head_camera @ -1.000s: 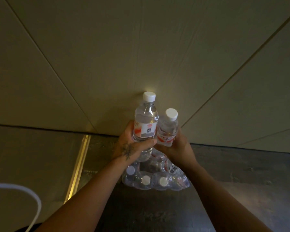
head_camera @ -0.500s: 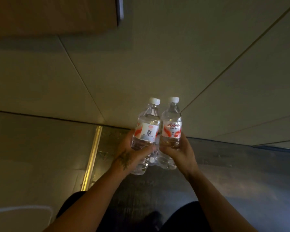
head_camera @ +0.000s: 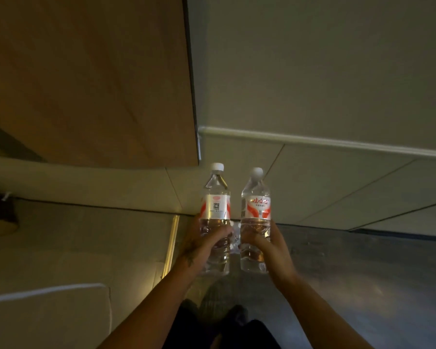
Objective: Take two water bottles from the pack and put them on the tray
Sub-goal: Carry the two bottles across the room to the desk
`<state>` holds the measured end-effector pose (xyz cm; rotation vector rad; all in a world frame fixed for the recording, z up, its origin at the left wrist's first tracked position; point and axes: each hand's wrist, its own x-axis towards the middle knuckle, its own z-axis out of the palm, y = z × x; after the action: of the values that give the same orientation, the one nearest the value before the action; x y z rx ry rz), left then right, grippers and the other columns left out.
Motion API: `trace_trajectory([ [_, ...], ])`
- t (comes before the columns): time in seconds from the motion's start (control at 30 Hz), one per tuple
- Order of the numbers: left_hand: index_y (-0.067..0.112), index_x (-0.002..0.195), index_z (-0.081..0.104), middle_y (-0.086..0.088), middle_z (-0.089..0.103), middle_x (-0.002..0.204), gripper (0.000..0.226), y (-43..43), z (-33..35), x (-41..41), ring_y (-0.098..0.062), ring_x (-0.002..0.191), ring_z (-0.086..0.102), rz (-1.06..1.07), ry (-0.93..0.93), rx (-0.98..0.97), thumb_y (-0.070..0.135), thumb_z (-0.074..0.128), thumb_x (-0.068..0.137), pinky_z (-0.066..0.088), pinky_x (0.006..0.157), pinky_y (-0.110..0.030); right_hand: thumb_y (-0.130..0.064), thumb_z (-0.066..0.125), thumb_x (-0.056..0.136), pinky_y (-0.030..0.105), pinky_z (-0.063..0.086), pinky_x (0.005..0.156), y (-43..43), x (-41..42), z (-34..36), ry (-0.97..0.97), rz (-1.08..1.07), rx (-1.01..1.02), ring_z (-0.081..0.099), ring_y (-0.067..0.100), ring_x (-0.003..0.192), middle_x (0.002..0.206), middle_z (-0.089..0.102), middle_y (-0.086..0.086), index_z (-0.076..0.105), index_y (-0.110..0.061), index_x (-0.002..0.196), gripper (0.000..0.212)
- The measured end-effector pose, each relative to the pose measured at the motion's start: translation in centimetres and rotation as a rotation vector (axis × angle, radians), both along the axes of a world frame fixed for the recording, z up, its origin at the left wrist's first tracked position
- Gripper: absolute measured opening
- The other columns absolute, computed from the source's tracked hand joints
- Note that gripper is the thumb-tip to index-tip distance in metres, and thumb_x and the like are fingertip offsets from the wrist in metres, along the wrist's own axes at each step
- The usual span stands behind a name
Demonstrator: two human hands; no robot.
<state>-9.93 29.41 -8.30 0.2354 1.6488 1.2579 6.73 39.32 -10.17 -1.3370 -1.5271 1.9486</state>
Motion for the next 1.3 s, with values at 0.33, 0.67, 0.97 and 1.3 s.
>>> trace_trajectory([
  [0.33,0.020,0.143,0.058,-0.013,0.073,0.129,0.082,-2.7,10.0,1.9,-0.034,0.116,0.072,-0.064,0.034,0.034,0.030,0.093,0.070,0.056,0.072,-0.030,-0.051,0.081,0.065,0.027,0.064,0.069,-3.5,1.7,8.9,0.055,-0.049,-0.018,0.082,0.023,0.091,0.110,0.080,0.011,0.064,-0.021,0.126,0.071],
  [0.67,0.028,0.137,0.057,-0.008,0.075,0.119,0.090,0.9,11.6,7.1,-0.026,0.098,0.078,-0.428,0.020,0.093,0.047,0.087,0.055,0.066,0.067,-0.030,-0.027,0.077,0.076,0.027,0.064,0.067,-5.8,10.7,9.6,0.032,-0.431,0.086,0.080,0.022,0.083,0.113,0.074,0.018,0.058,-0.014,0.128,0.057],
  [0.97,0.025,0.125,0.066,-0.006,0.079,0.102,0.060,3.0,11.7,21.1,-0.026,0.091,0.077,-0.913,-0.070,0.132,0.030,0.082,0.068,0.064,0.074,-0.037,-0.045,0.084,0.063,0.037,0.068,0.076,-15.2,24.9,10.7,-0.017,-1.014,0.099,0.081,0.033,0.094,0.110,0.078,0.012,0.063,-0.018,0.125,0.071],
  [1.3,0.019,0.126,0.064,-0.022,0.076,0.121,0.082,0.3,11.6,37.4,-0.043,0.111,0.075,-1.376,-0.136,0.113,0.041,0.089,0.051,0.060,0.100,-0.063,-0.014,0.078,0.092,0.057,0.064,0.094,-25.3,36.0,10.7,-0.026,-1.444,0.034,0.077,0.044,0.103,0.120,0.074,0.022,0.060,-0.010,0.127,0.039],
])
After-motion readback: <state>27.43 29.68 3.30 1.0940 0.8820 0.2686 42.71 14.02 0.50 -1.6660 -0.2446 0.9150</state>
